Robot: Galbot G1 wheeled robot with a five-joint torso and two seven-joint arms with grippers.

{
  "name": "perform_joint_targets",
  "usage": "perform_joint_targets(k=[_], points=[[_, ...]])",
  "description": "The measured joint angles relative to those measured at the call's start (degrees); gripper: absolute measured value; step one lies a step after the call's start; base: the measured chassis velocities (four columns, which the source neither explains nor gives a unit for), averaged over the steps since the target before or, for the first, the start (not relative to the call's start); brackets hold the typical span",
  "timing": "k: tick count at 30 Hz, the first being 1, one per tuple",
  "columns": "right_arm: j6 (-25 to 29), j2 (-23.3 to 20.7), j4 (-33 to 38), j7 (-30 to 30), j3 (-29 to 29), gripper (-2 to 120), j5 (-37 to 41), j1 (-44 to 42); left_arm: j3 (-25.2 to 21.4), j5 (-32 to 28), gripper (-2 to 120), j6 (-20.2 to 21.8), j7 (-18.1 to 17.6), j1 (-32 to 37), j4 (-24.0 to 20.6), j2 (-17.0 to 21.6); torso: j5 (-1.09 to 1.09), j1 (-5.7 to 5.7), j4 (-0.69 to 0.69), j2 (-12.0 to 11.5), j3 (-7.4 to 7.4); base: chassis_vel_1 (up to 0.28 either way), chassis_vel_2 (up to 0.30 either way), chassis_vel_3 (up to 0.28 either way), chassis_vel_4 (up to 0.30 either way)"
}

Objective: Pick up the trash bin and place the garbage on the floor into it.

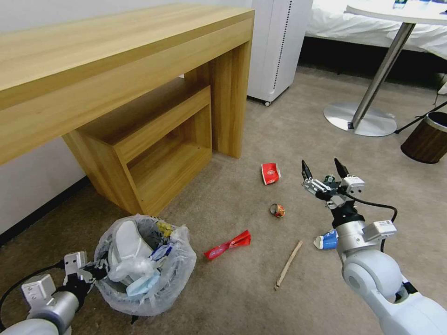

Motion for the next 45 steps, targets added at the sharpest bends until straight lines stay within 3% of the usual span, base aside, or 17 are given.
perform_joint_targets(k=[39,45], points=[[0.2,0.5,-2.7,1.1,-2.3,100,-0.3,1.5,1.1,0.8,0,-0.5,0.6,-0.7,0.8,-0.7,0.0,0.0,0.0,0.0,0.0,-0.008,0.009,0.007,-0.007],[-5.9,0.3,-3.0,5.9,-5.2,100,6.8,4.5,1.3,0.8,0,-0.5,0.5,-1.2,1.1,-0.8,0.0,0.0,0.0,0.0,0.01,-0.003,0.007,0.009,-0.004]])
